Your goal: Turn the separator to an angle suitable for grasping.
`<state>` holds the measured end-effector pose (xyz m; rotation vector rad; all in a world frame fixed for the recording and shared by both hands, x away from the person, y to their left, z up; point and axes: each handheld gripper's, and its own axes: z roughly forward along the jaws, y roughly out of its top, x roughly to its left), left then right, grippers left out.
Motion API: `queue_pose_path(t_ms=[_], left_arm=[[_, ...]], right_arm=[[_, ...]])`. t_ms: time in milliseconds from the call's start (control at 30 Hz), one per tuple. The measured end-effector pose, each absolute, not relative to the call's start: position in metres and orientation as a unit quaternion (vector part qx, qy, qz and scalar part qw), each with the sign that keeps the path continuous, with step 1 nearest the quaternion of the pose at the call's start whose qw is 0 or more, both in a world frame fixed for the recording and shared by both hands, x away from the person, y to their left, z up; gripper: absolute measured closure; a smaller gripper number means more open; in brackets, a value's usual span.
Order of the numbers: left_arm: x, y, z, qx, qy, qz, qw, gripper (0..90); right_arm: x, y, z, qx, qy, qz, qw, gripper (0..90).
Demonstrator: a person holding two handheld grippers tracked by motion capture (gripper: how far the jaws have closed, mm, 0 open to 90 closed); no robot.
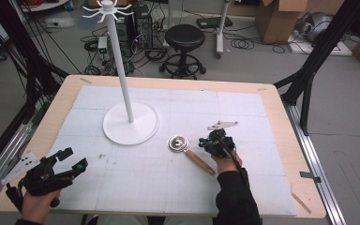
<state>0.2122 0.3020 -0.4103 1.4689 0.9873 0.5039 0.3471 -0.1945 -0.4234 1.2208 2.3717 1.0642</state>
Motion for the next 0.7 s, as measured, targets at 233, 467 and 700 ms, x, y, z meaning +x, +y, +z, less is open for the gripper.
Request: queue_pose_path(t_ms=[233,467,700], left_arm=[[0.212,0.302,-0.41,0.634,0.428,0.218,0.606,20.4],[0.212,0.302,-0.41,0.633,0.429,0.216,0.607,20.5],[0.212,0.302,-0.411,0.635,0.429,0.214,0.606,20.7]], right_arm=[[0.359,-0.163,-0.431,0.365,0.87,0.314,0.108,88.7],[0.354,-0.154,-0.432,0.333,0.884,0.317,0.088,88.8],[0.349,-0.144,-0.432,0.304,0.893,0.323,0.08,88.8]])
